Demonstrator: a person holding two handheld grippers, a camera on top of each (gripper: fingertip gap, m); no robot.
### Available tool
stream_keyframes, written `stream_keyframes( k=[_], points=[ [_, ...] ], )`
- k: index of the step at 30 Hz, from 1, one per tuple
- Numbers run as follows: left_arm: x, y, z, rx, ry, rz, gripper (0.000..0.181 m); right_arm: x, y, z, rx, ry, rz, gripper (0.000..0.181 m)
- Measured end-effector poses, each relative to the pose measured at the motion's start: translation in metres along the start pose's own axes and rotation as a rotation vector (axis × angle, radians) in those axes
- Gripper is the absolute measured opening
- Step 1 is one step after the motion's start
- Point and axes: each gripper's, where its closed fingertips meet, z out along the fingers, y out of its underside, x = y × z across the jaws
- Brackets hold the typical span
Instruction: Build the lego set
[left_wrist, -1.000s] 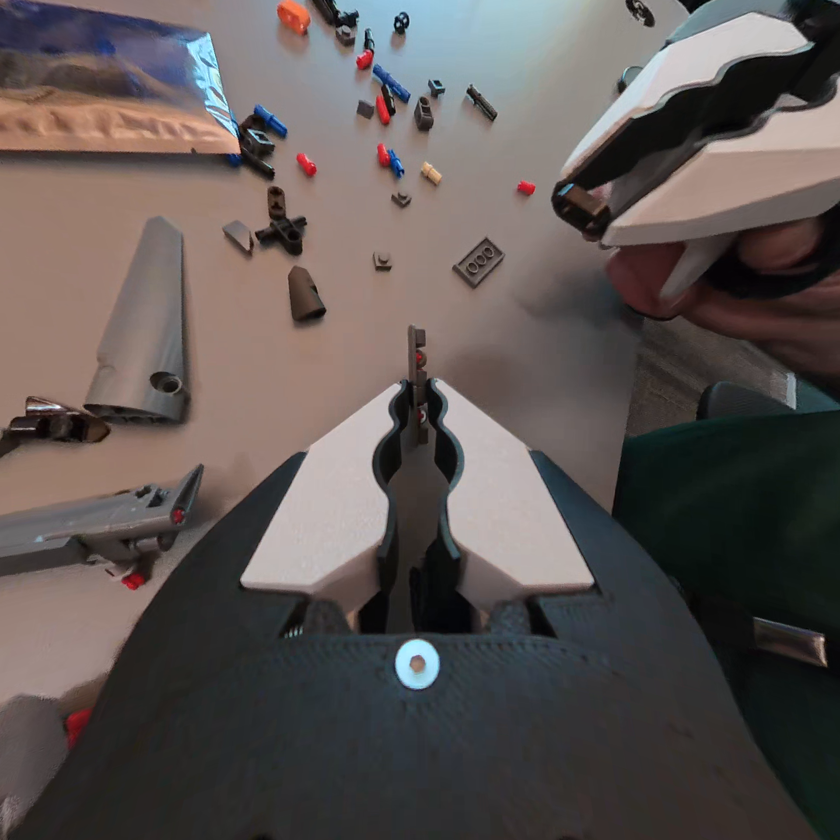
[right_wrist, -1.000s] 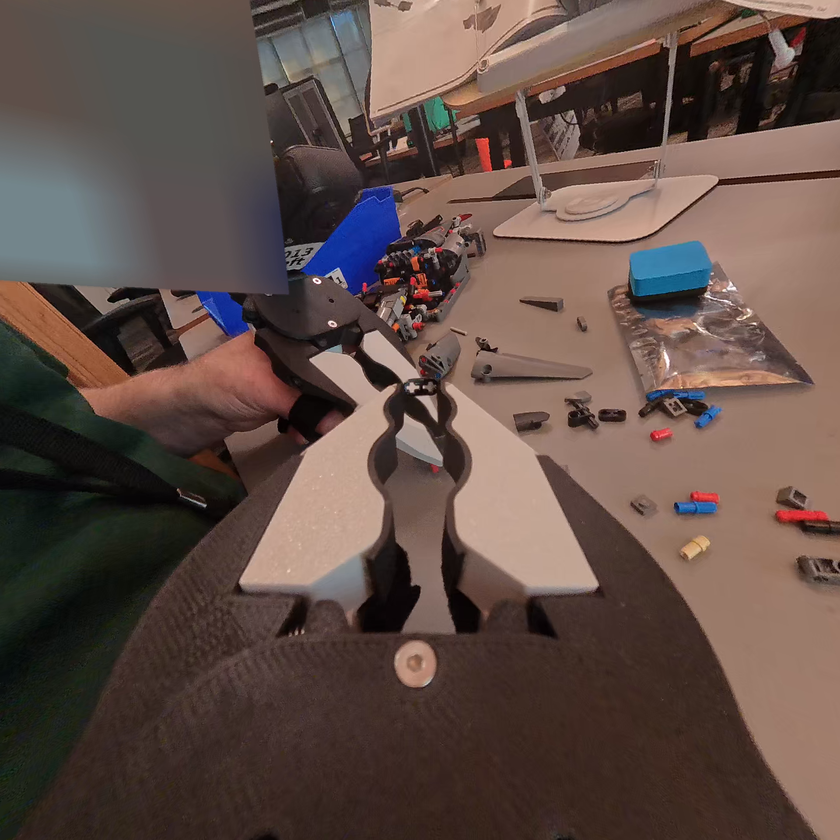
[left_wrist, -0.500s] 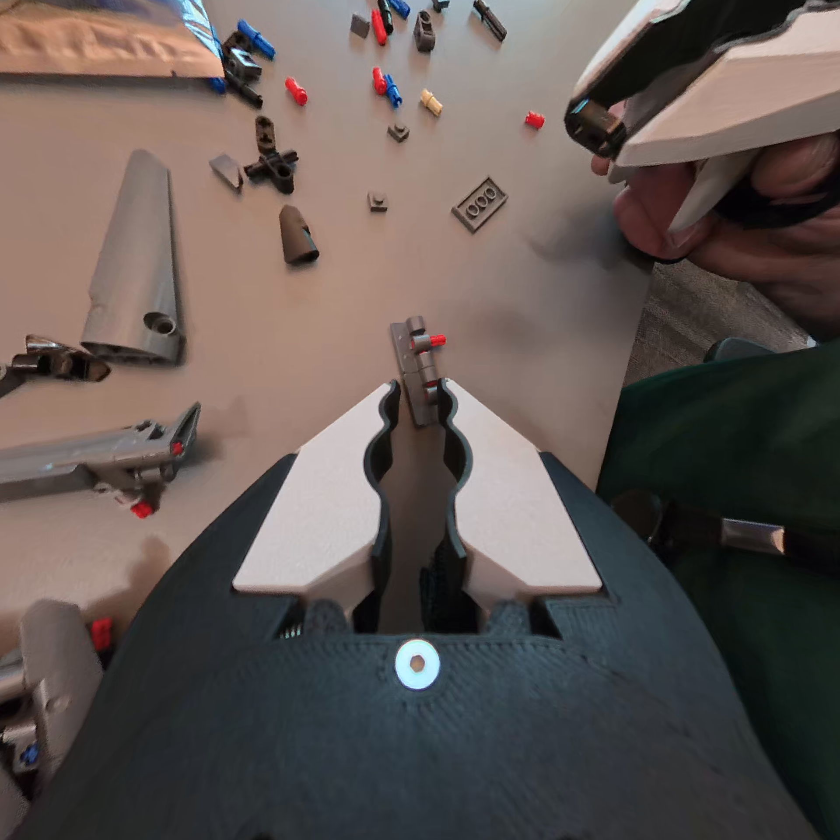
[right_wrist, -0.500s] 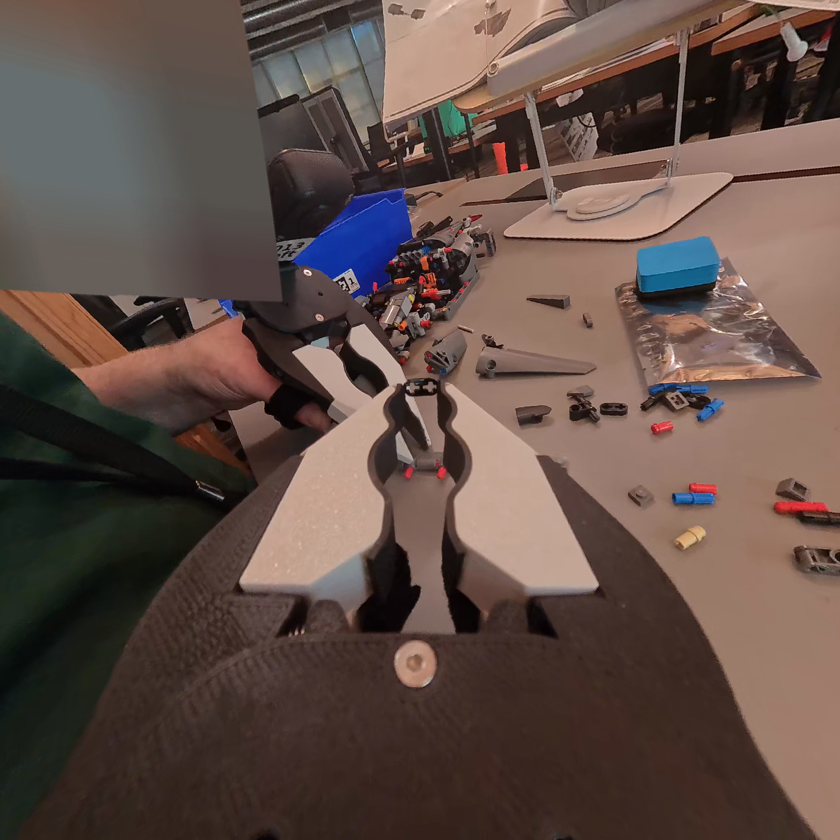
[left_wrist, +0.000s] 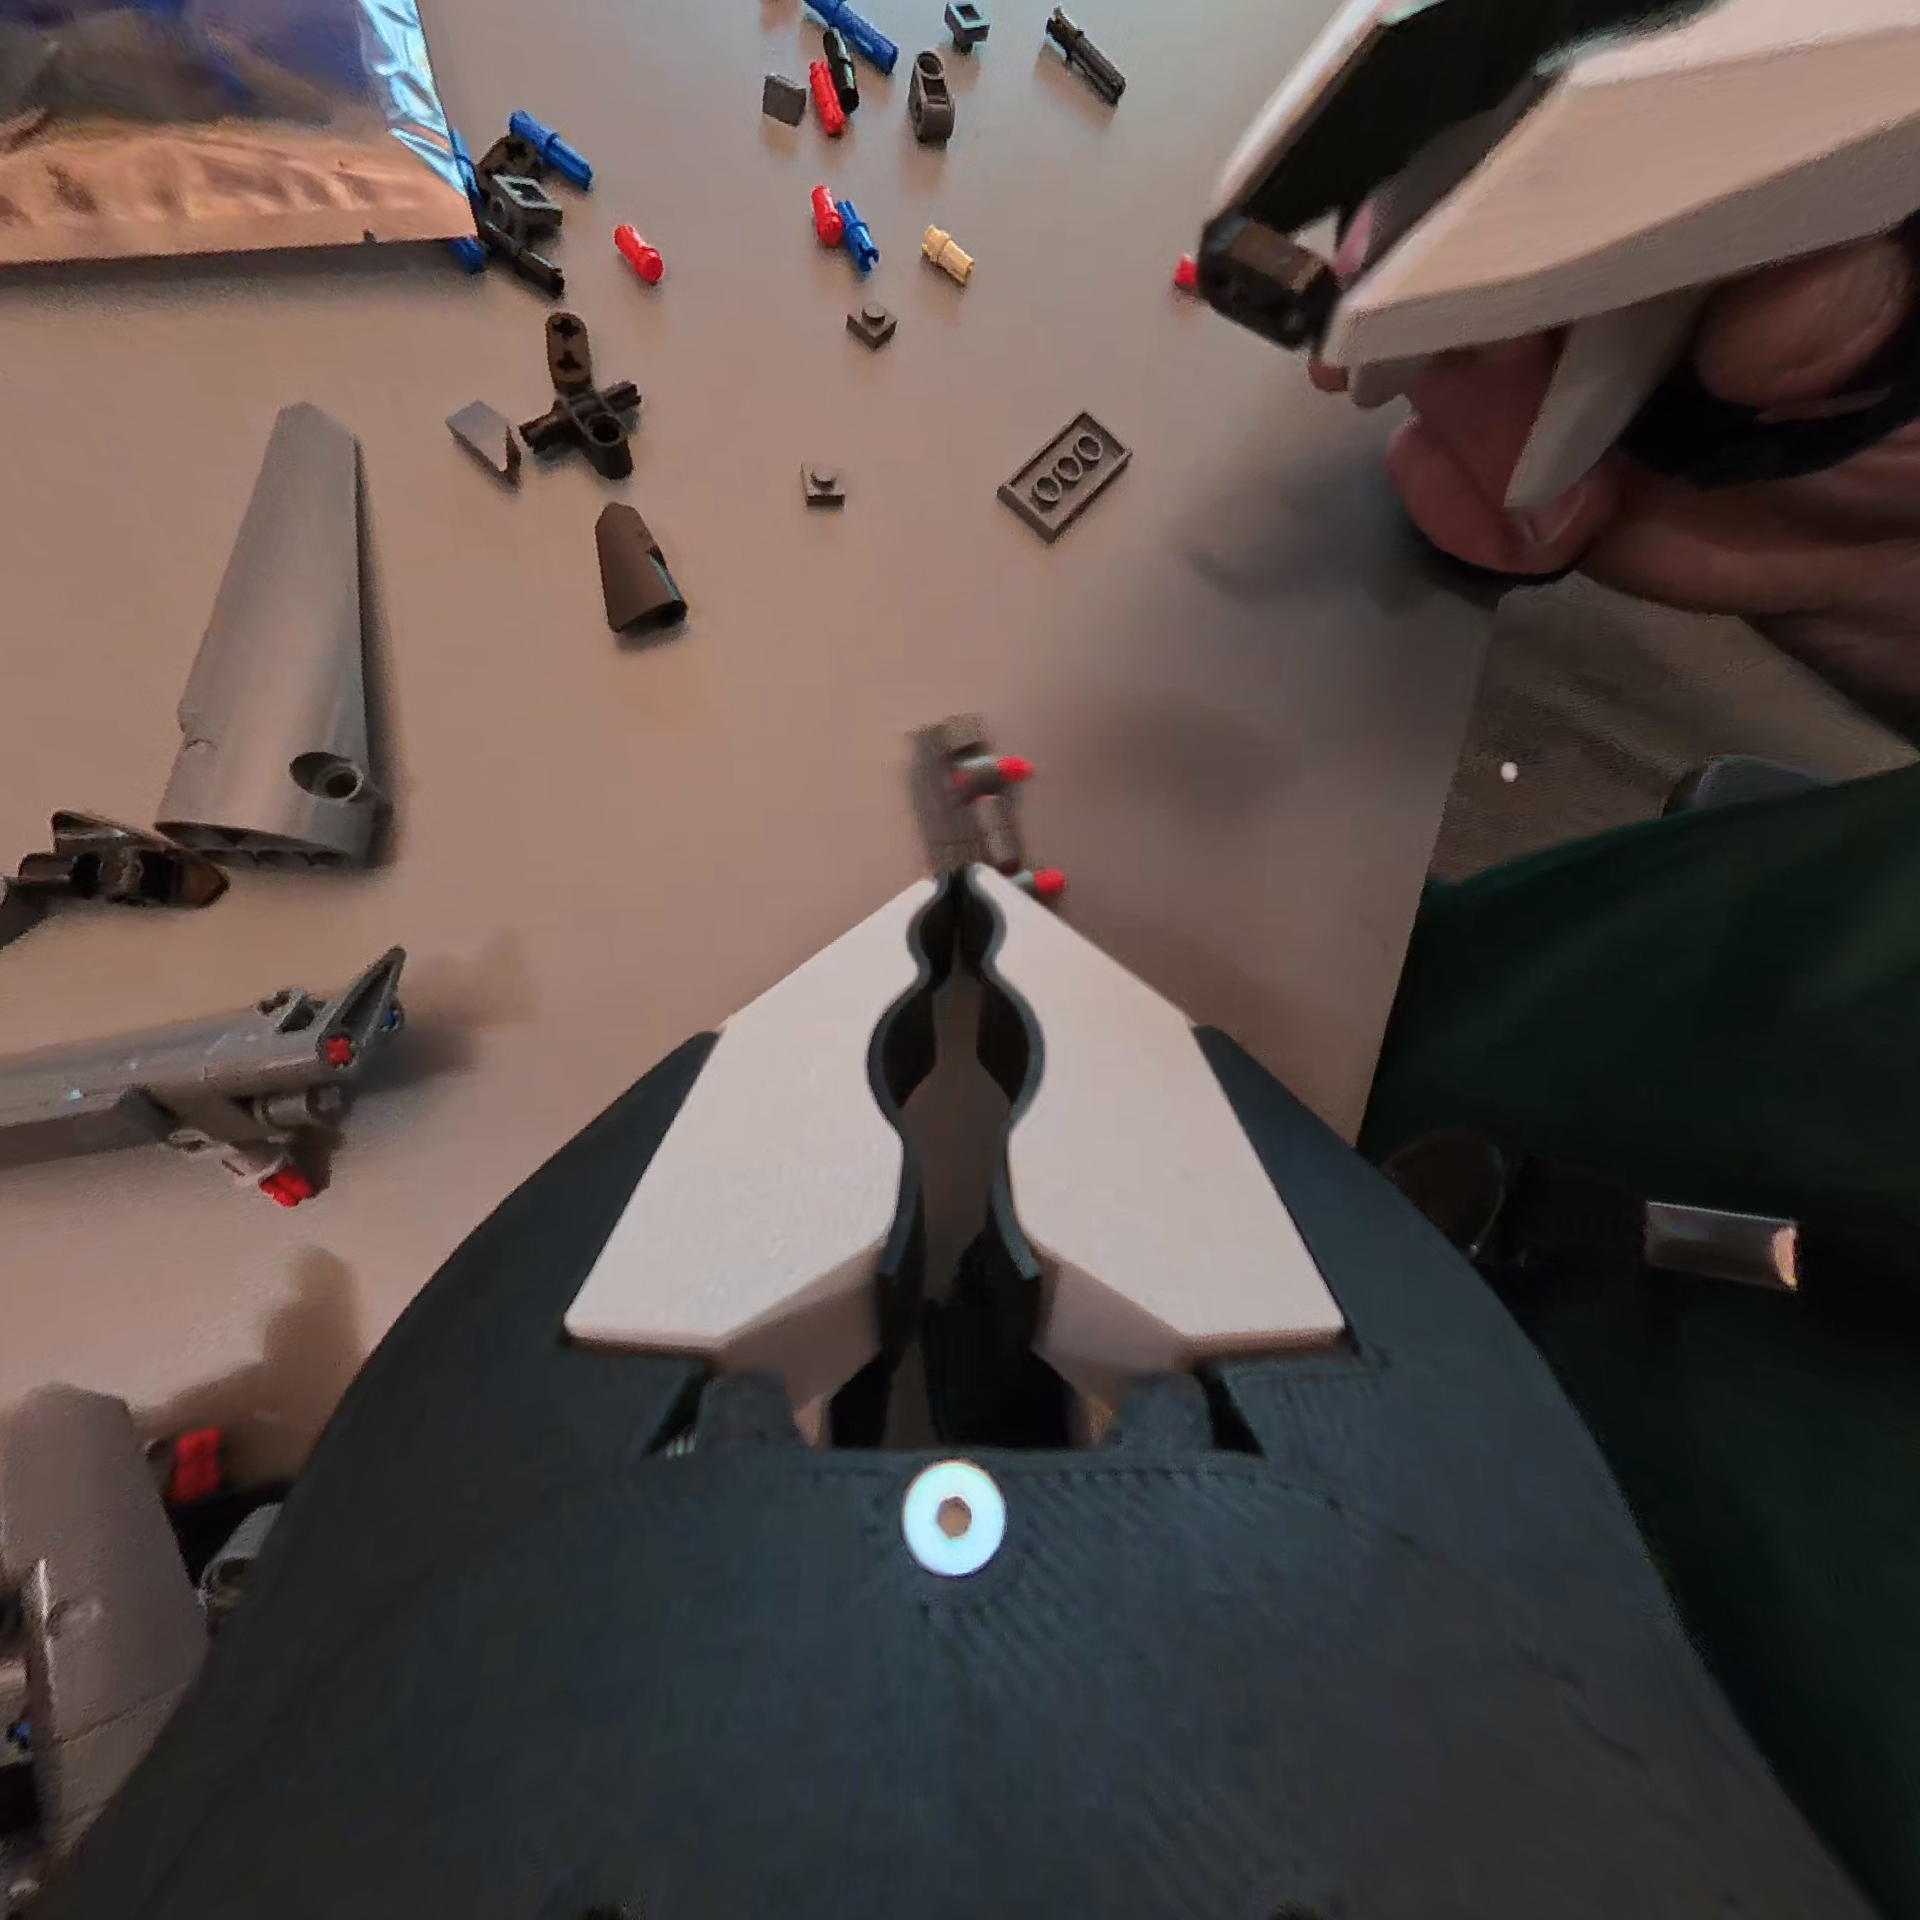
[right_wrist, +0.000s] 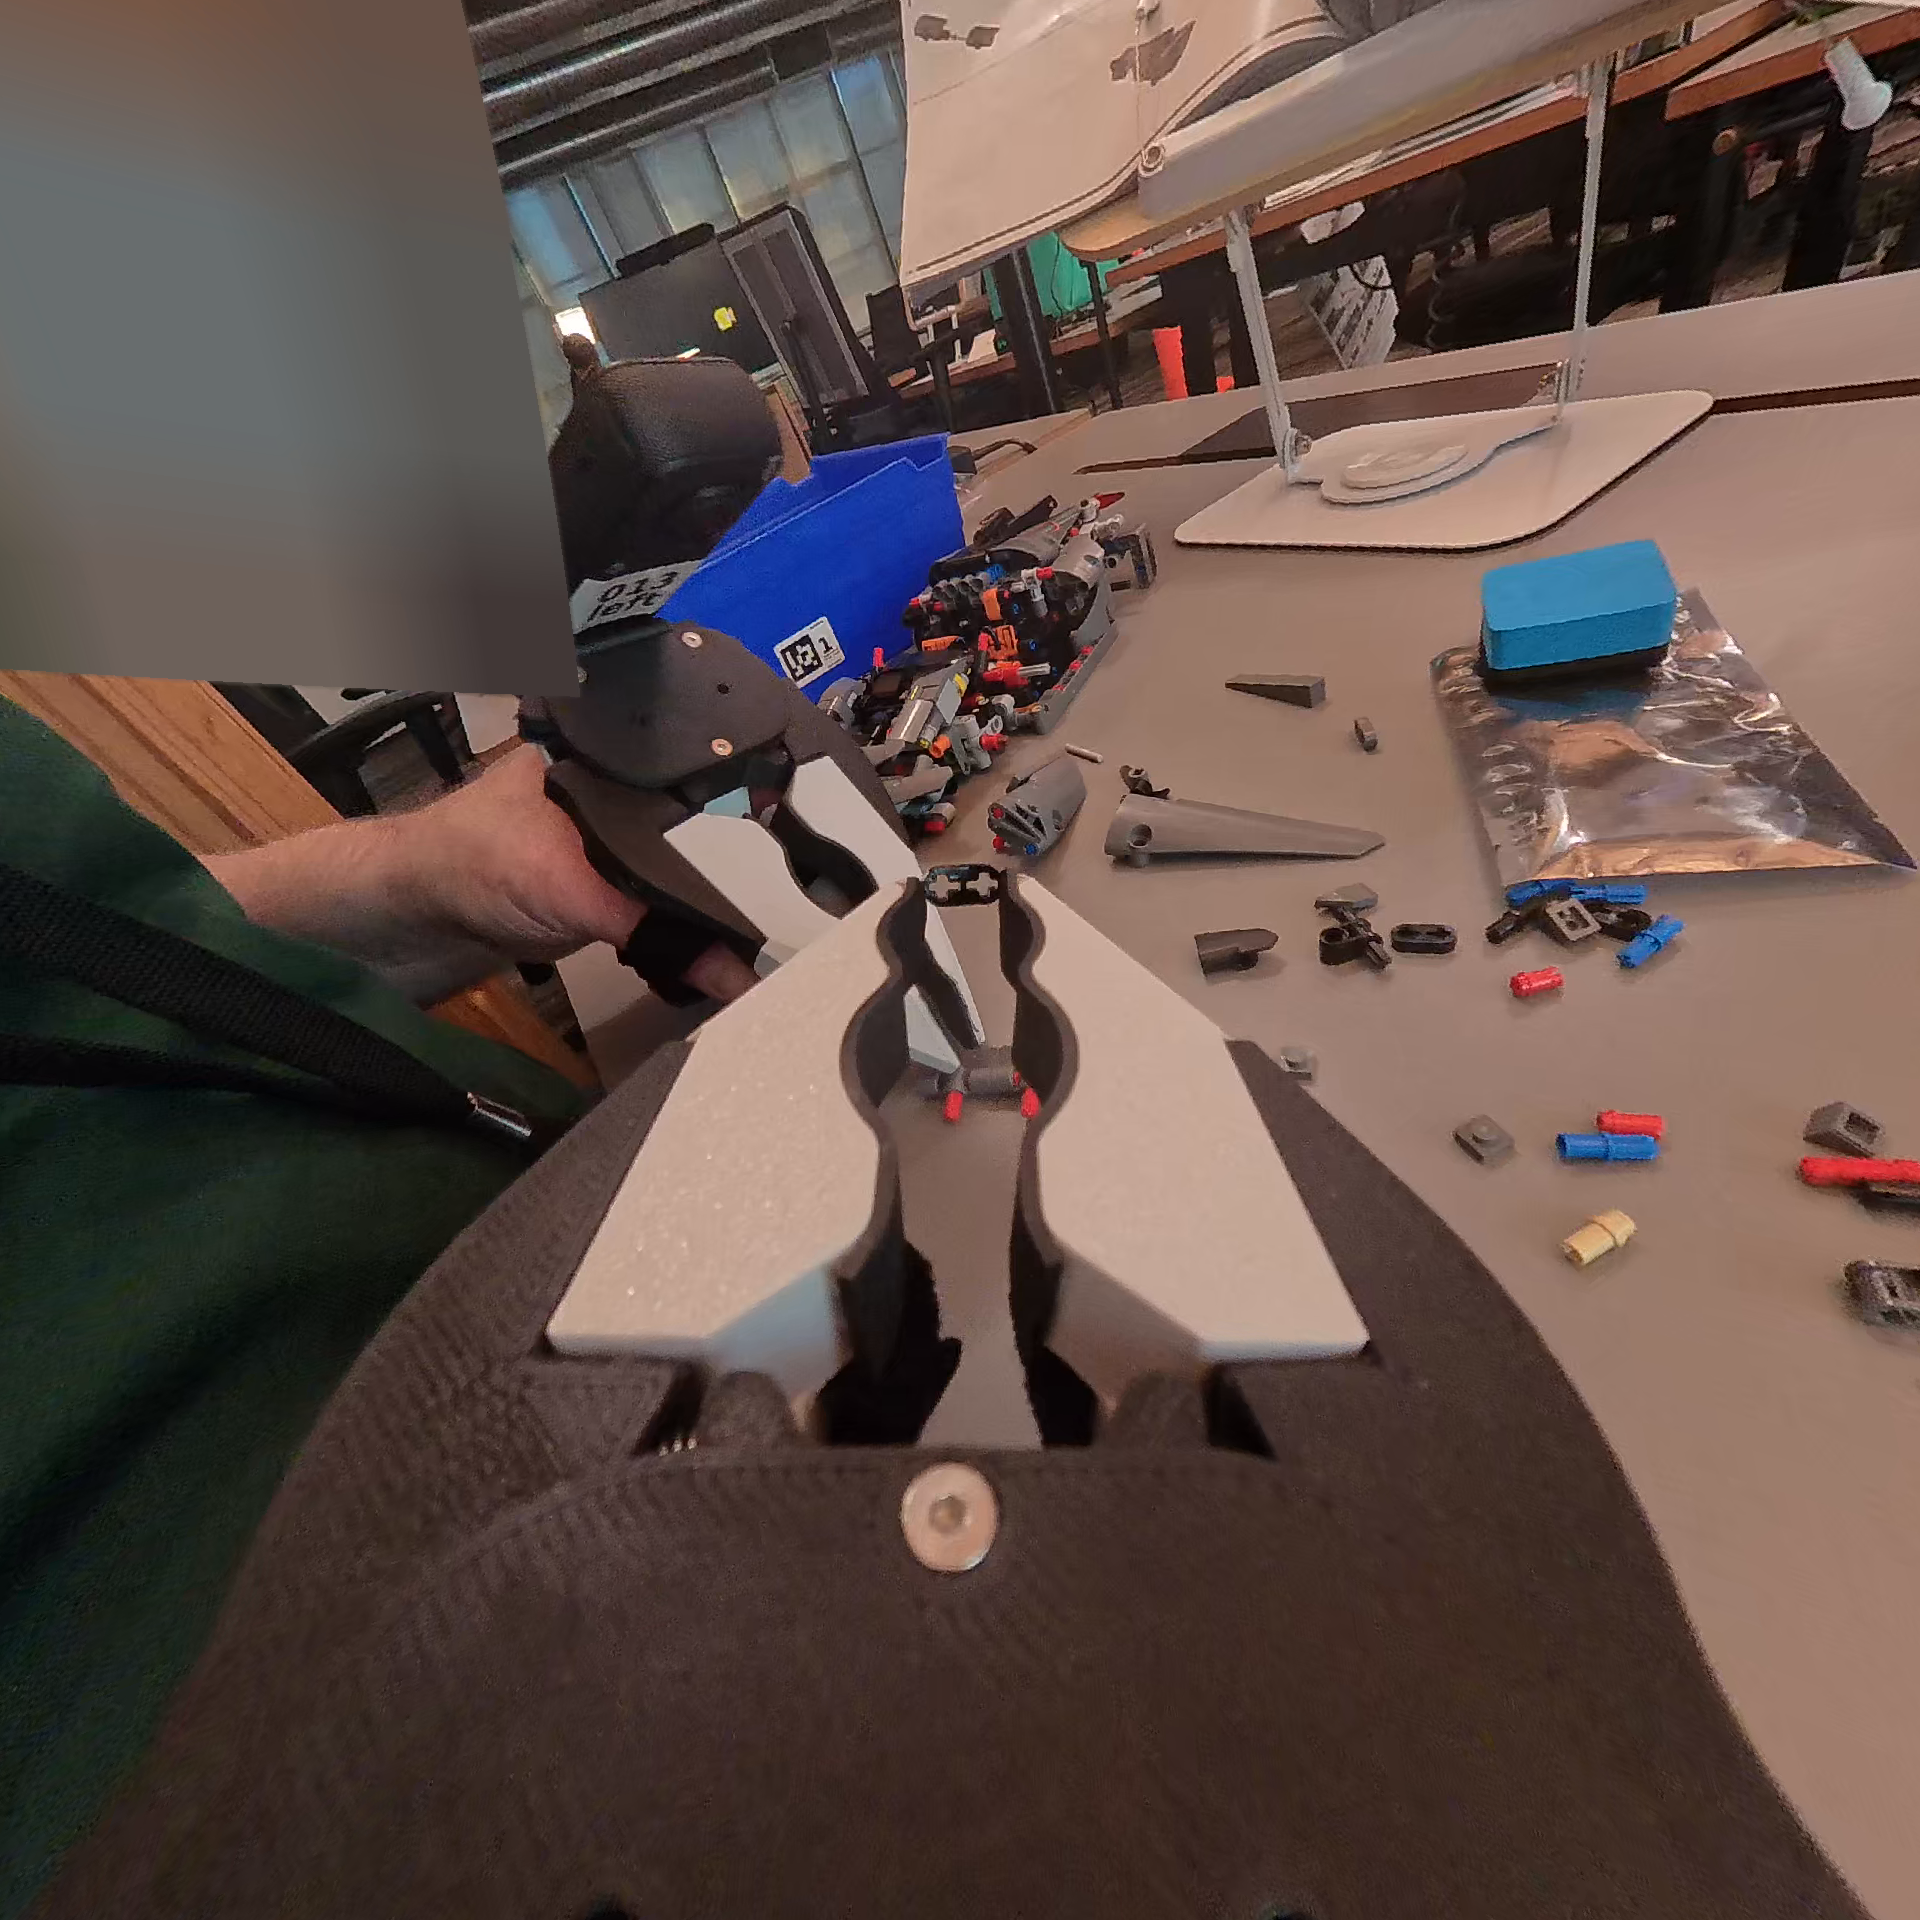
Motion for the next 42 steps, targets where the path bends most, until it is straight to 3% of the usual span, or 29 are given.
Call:
stream_keyframes(
  k=[12, 16, 21, 27, 34, 42],
  points=[
    [-0.004, -0.007, -0.002, 0.066, -0.035, 0.010, 0.000, 0.000, -0.002, -0.002, 0.016, -0.016, 0.016, 0.012],
    [-0.005, -0.001, -0.005, 0.019, 0.012, -0.015, 0.000, -0.001, -0.002, -0.002, 0.016, -0.022, 0.014, 0.012],
    [0.007, -0.003, -0.006, 0.034, 0.111, -0.080, 0.023, -0.002, -0.002, -0.003, 0.019, -0.028, 0.018, 0.012],
    [0.004, 0.004, 0.000, -0.036, 0.081, -0.042, 0.013, -0.002, -0.002, -0.003, 0.019, -0.032, 0.019, 0.012],
    [0.011, 0.002, 0.006, -0.045, 0.066, 0.018, 0.011, -0.002, -0.003, -0.004, 0.025, -0.034, 0.024, 0.012],
    [0.006, 0.003, 0.007, -0.026, -0.045, 0.106, 0.000, -0.002, -0.003, -0.005, 0.030, -0.039, 0.025, 0.012]
  ],
)
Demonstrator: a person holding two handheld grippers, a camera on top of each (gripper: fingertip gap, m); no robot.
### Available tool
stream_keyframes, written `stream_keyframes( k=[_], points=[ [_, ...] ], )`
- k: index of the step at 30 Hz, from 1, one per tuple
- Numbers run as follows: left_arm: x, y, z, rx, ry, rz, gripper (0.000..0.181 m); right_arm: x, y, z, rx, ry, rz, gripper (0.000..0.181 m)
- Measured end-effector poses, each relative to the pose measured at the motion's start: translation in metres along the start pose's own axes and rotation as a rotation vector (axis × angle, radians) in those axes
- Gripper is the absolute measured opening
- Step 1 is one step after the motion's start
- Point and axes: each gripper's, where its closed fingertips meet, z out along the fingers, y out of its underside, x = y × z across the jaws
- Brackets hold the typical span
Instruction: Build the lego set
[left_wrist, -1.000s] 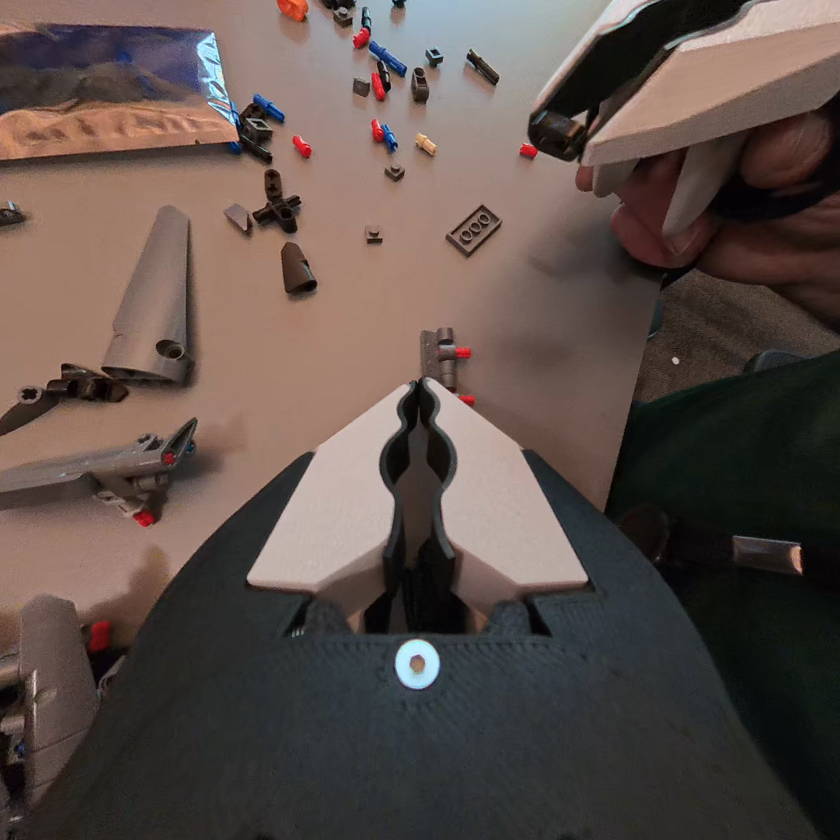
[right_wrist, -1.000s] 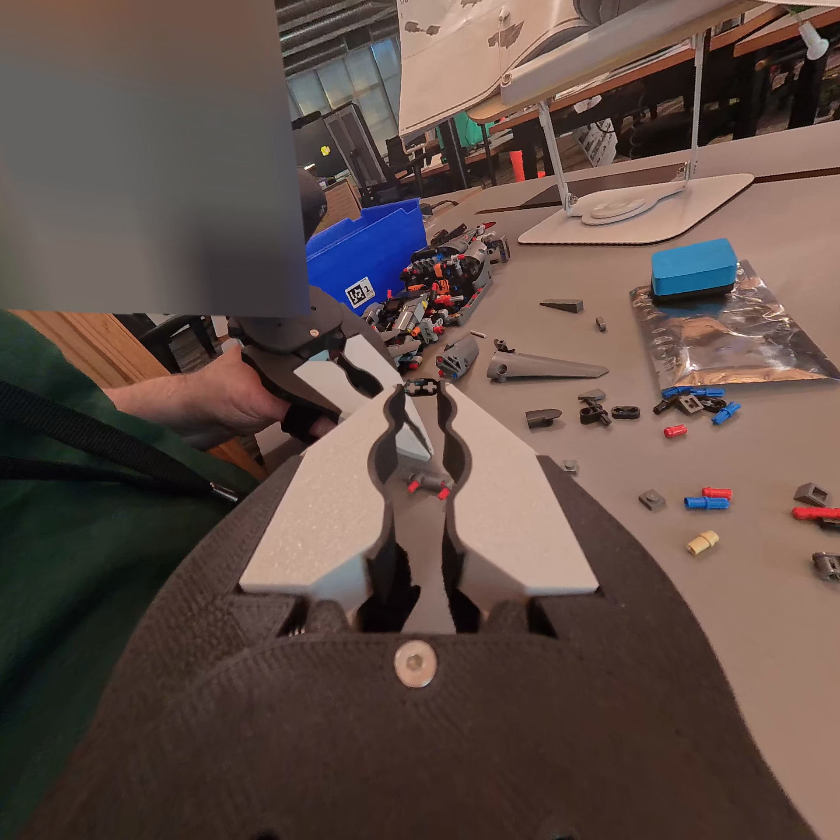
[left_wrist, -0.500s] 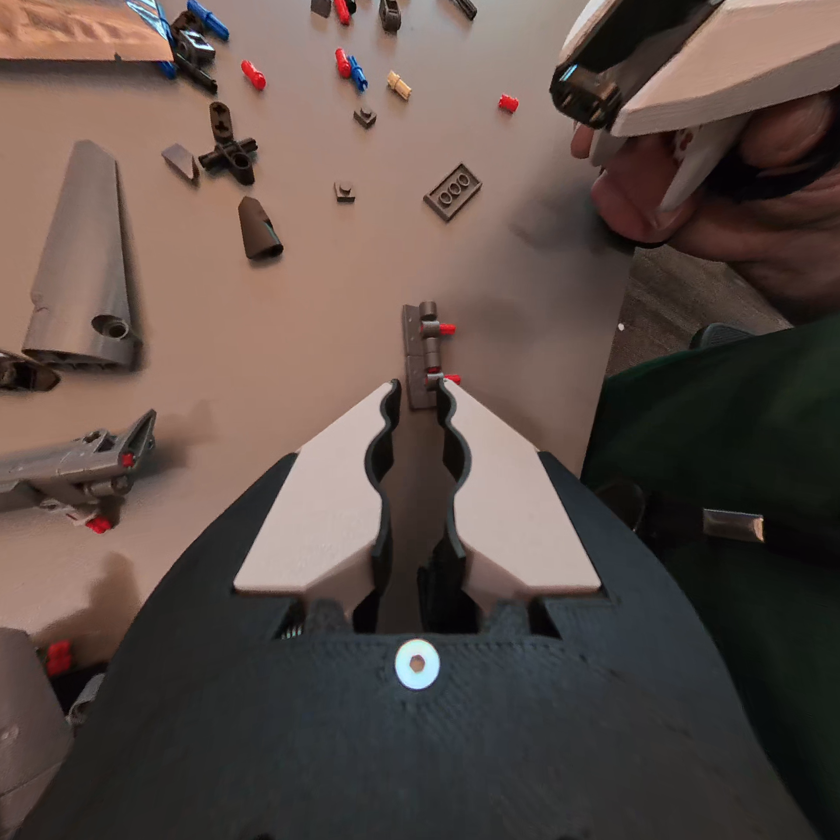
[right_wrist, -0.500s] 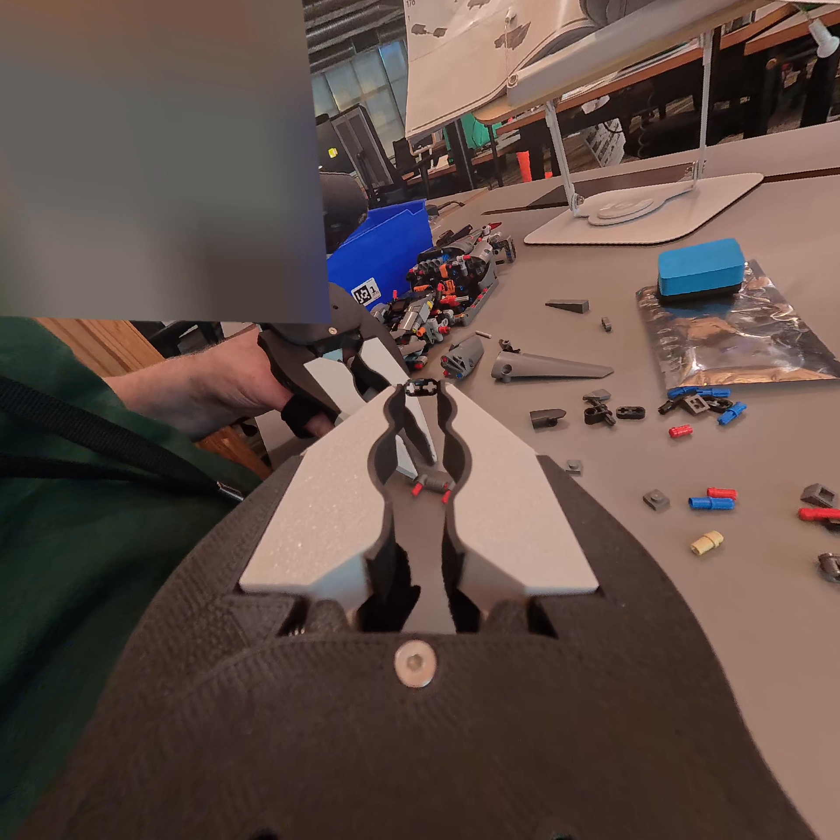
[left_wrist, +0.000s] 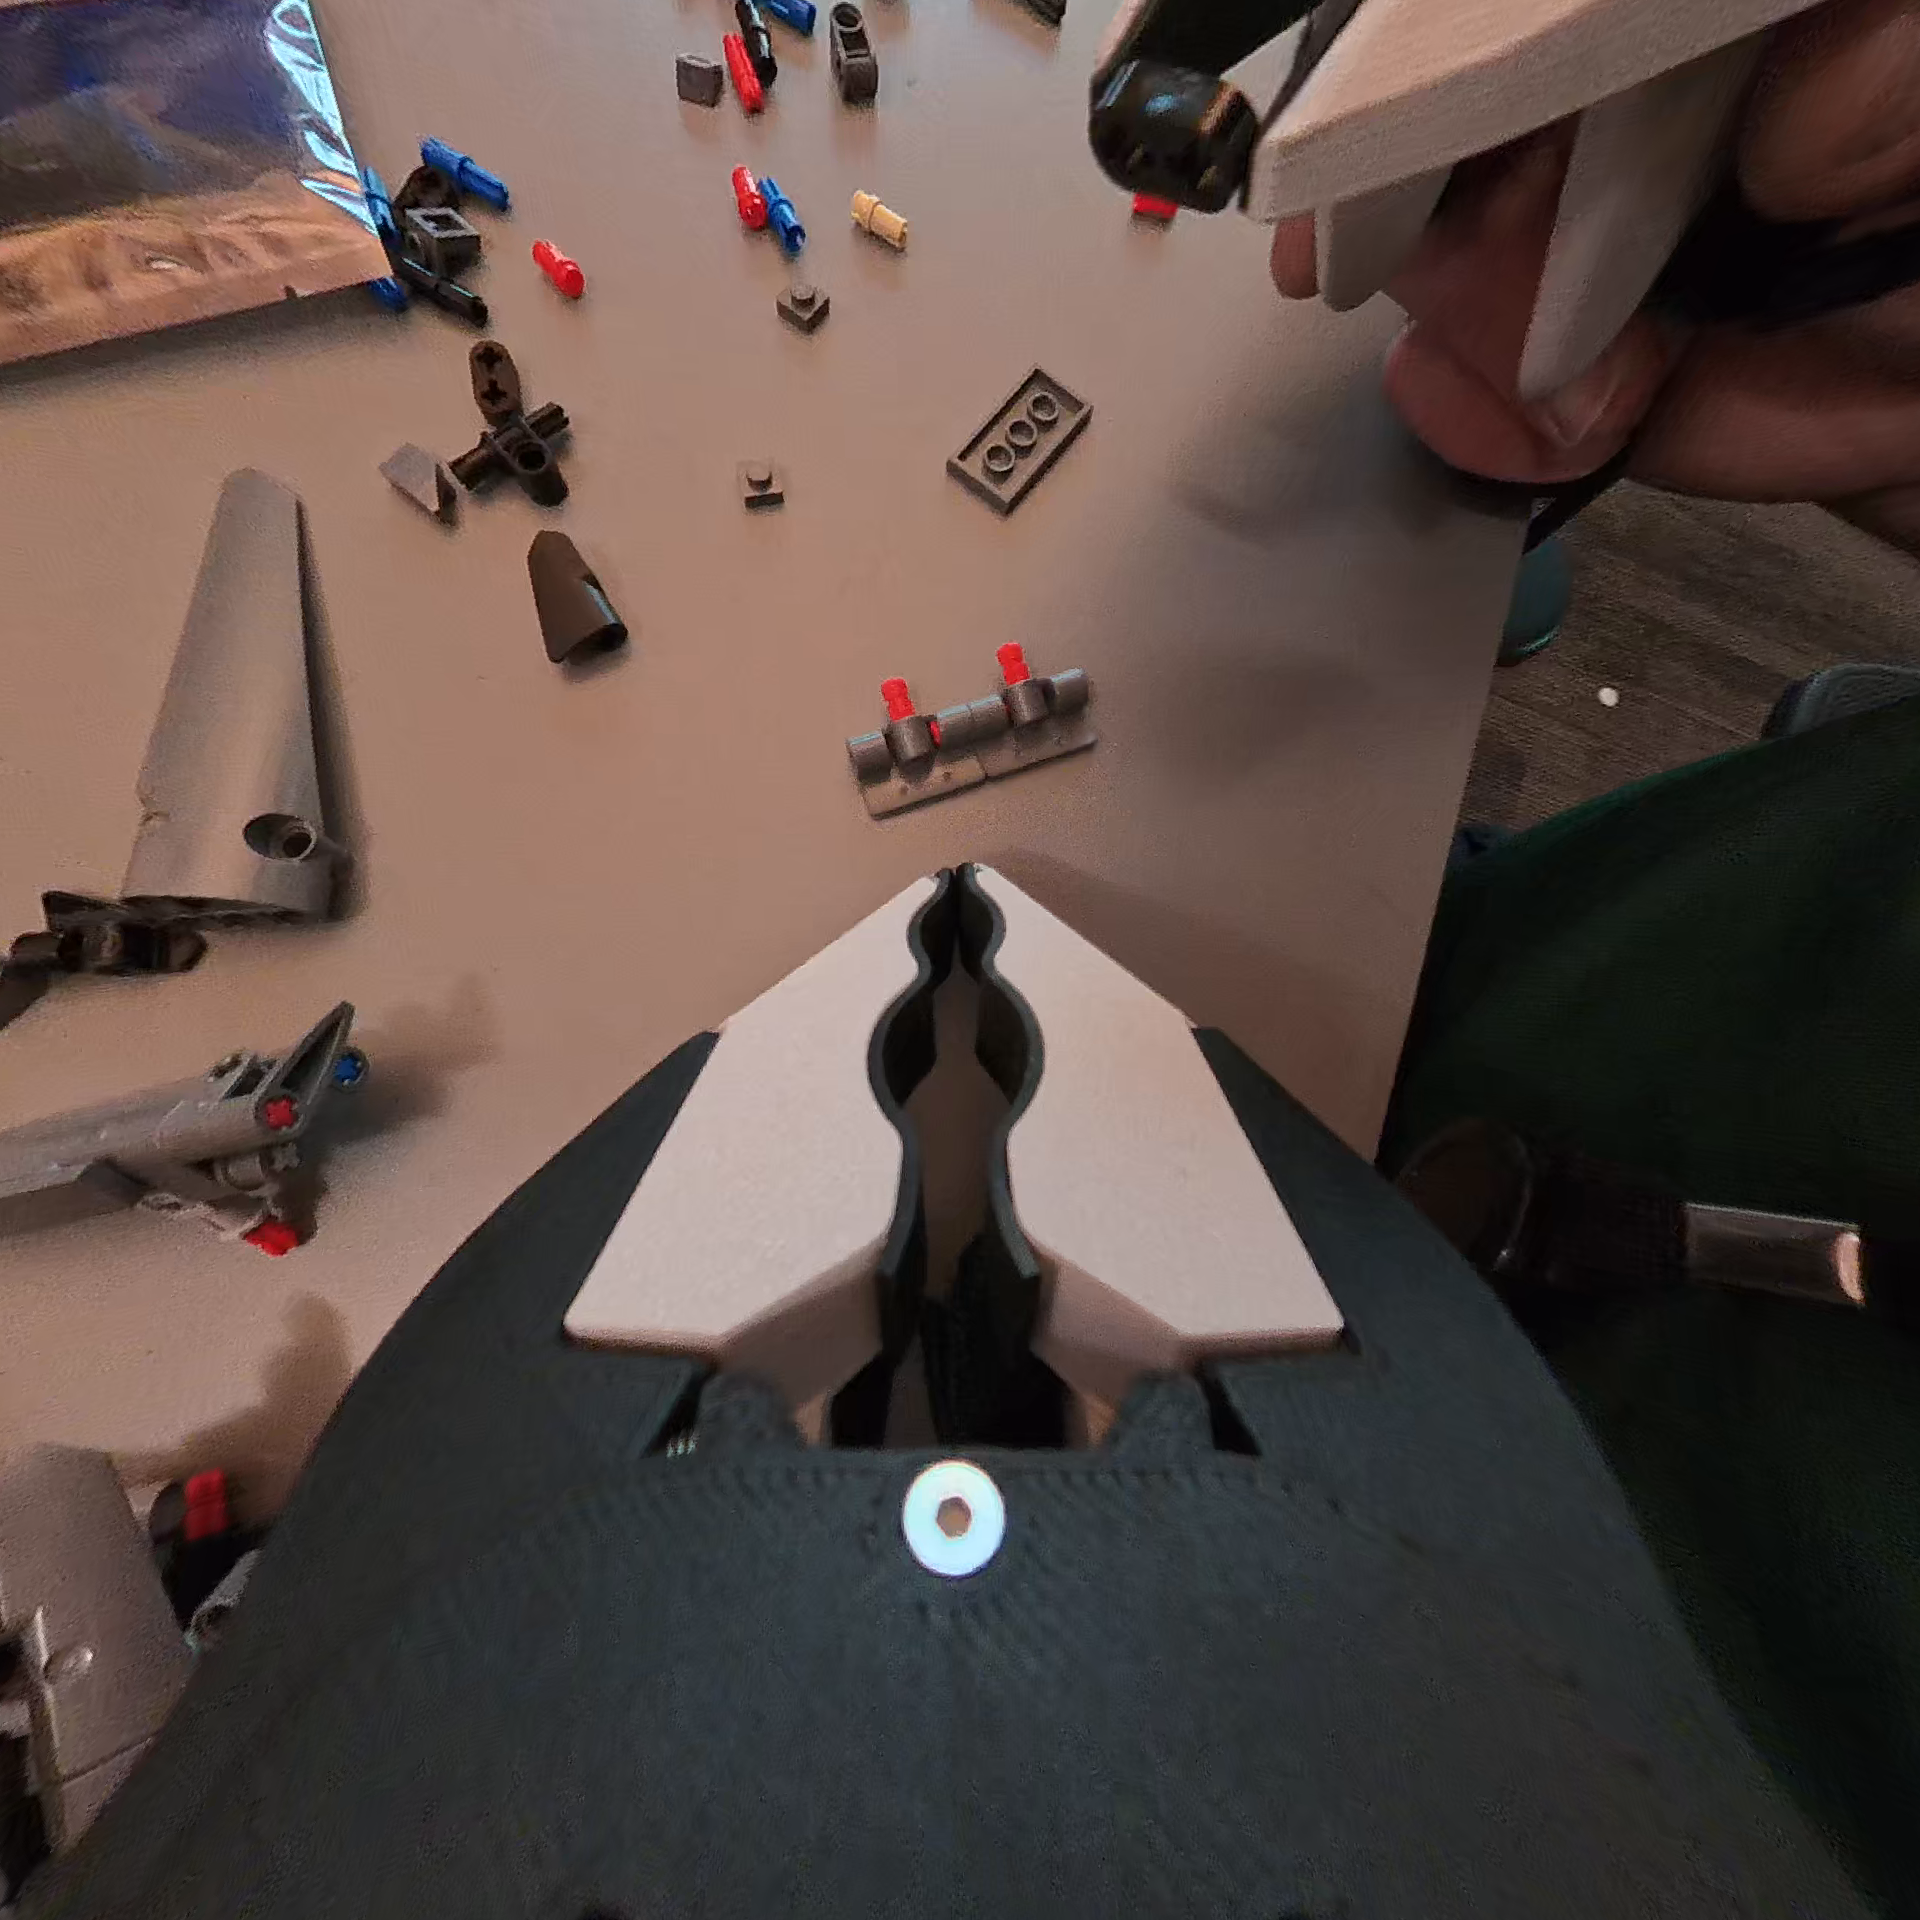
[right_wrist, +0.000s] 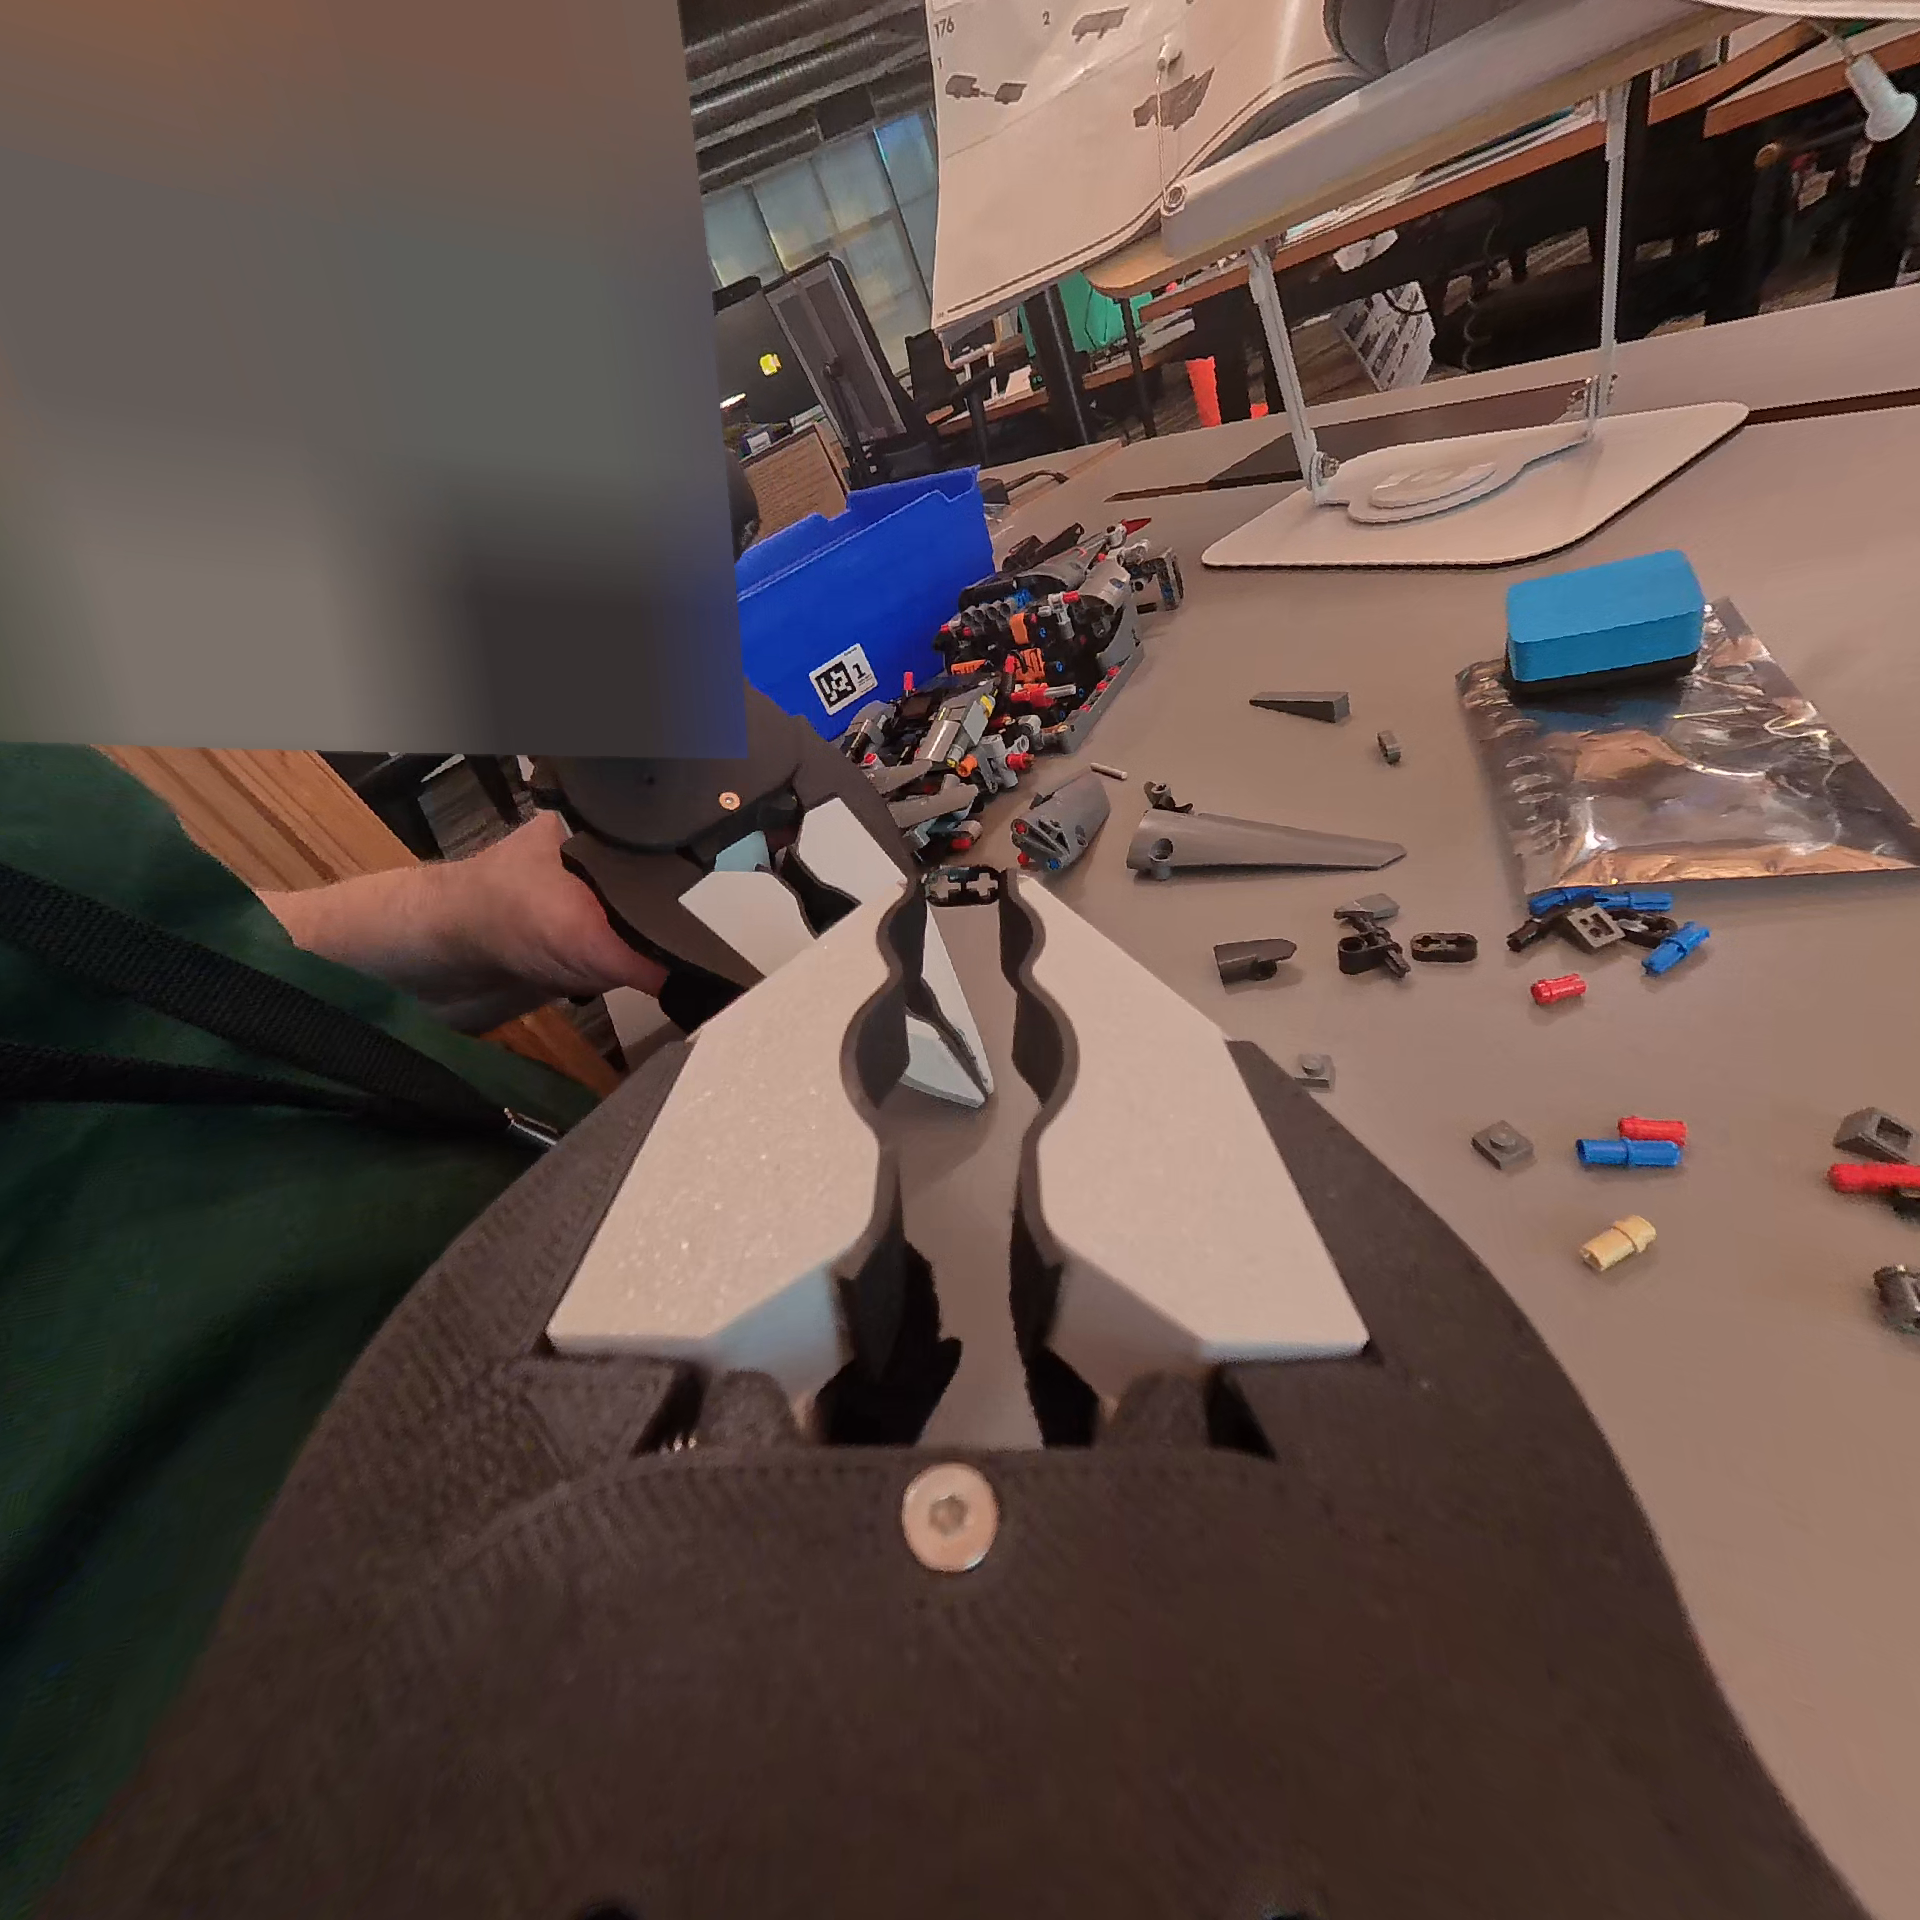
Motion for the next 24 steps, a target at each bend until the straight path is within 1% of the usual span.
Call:
stream_keyframes(
  k=[3, 5, 6, 8, 9, 12, 13, 16, 17, 19, 21, 22, 24],
  points=[
    [-0.001, -0.001, 0.000, 0.017, 0.009, -0.032, 0.000, 0.001, 0.000, -0.001, 0.003, 0.005, -0.002, 0.012],
    [-0.001, -0.011, -0.006, 0.073, 0.020, -0.046, 0.000, 0.003, -0.001, -0.006, 0.005, 0.024, -0.012, 0.012],
    [-0.003, -0.017, -0.009, 0.099, 0.010, -0.024, 0.002, 0.005, -0.001, -0.009, 0.008, 0.032, -0.011, 0.012],
    [-0.006, -0.021, -0.006, 0.086, -0.023, 0.031, 0.019, 0.007, -0.001, -0.014, 0.012, 0.040, -0.001, 0.012],
    [-0.003, -0.021, -0.004, 0.078, -0.008, 0.056, 0.026, 0.007, -0.001, -0.016, 0.013, 0.044, 0.000, 0.012],
    [-0.006, -0.012, 0.006, -0.011, -0.027, 0.095, 0.051, 0.007, -0.001, -0.018, 0.016, 0.047, 0.000, 0.012],
    [-0.006, -0.011, 0.009, -0.030, -0.028, 0.087, 0.060, 0.008, -0.001, -0.018, 0.015, 0.050, -0.001, 0.012],
    [-0.002, -0.016, 0.014, -0.019, -0.051, 0.049, 0.083, 0.008, -0.001, -0.018, 0.014, 0.051, -0.001, 0.012],
    [0.000, -0.019, 0.016, -0.010, -0.063, 0.042, 0.087, 0.008, -0.001, -0.018, 0.015, 0.050, 0.000, 0.012],
    [0.001, -0.020, 0.021, -0.009, -0.104, 0.037, 0.088, 0.008, -0.001, -0.018, 0.017, 0.050, 0.005, 0.012],
    [0.002, -0.021, 0.025, -0.010, -0.146, 0.056, 0.085, 0.008, -0.001, -0.018, 0.018, 0.049, 0.004, 0.012],
    [0.004, -0.022, 0.025, -0.007, -0.148, 0.055, 0.079, 0.008, -0.001, -0.018, 0.019, 0.050, 0.003, 0.012],
    [0.004, -0.022, 0.025, -0.002, -0.159, 0.045, 0.078, 0.008, -0.002, -0.019, 0.022, 0.053, -0.002, 0.012]
  ],
)
